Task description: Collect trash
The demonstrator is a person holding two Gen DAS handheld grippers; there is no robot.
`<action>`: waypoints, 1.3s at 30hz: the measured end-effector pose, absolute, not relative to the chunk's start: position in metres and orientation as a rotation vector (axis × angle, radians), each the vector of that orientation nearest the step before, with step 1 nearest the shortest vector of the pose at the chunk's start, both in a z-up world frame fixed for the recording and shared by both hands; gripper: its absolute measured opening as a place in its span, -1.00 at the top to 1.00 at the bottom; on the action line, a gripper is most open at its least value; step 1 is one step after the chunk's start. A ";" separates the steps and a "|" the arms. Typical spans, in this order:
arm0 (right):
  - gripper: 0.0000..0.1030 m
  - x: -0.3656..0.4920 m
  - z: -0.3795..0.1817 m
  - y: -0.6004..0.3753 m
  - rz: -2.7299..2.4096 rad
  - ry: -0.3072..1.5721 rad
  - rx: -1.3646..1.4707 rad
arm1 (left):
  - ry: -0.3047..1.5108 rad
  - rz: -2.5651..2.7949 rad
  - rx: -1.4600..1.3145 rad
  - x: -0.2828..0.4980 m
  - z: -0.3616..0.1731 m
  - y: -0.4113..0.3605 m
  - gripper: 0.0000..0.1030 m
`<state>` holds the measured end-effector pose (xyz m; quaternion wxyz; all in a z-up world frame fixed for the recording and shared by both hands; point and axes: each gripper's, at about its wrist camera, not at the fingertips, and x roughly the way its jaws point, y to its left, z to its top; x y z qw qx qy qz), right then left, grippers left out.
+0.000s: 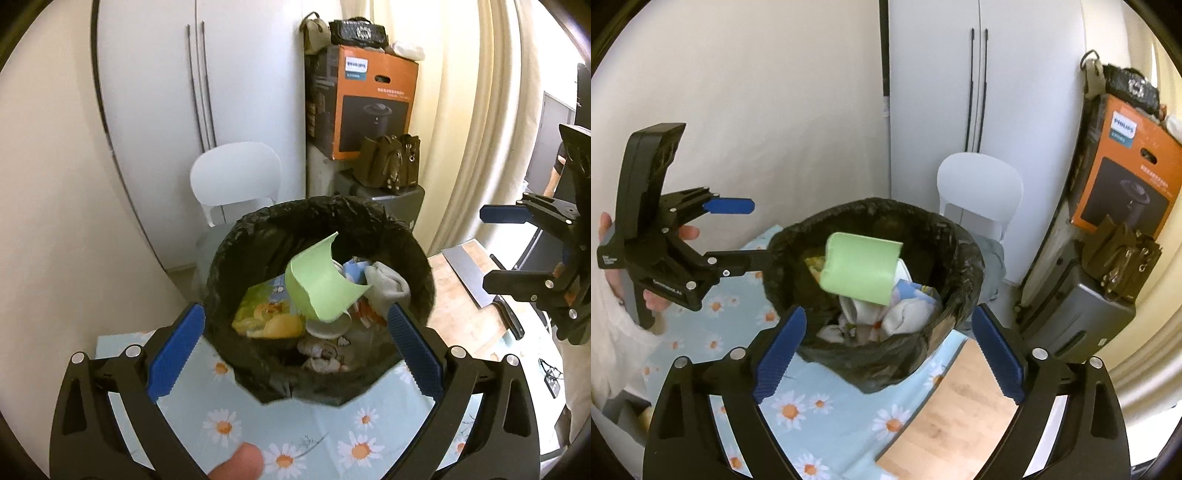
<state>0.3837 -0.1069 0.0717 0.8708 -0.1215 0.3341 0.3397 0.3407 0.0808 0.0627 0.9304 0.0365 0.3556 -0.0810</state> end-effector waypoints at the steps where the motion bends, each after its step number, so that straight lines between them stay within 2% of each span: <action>1: -0.73 0.377 0.074 -0.107 0.700 0.690 -0.264 | 0.724 -0.159 0.075 0.337 0.063 0.079 -0.88; 10: -0.84 0.326 0.075 -0.118 0.622 0.677 -0.248 | 0.713 -0.081 0.061 0.280 0.060 0.063 -0.88; 19: -0.84 0.277 0.069 -0.128 0.559 0.680 -0.191 | 0.713 -0.066 0.063 0.224 0.049 0.051 -0.88; 39: -0.84 0.184 -0.003 -0.152 0.469 0.779 -0.128 | 0.807 -0.005 0.038 0.140 -0.015 0.019 -0.88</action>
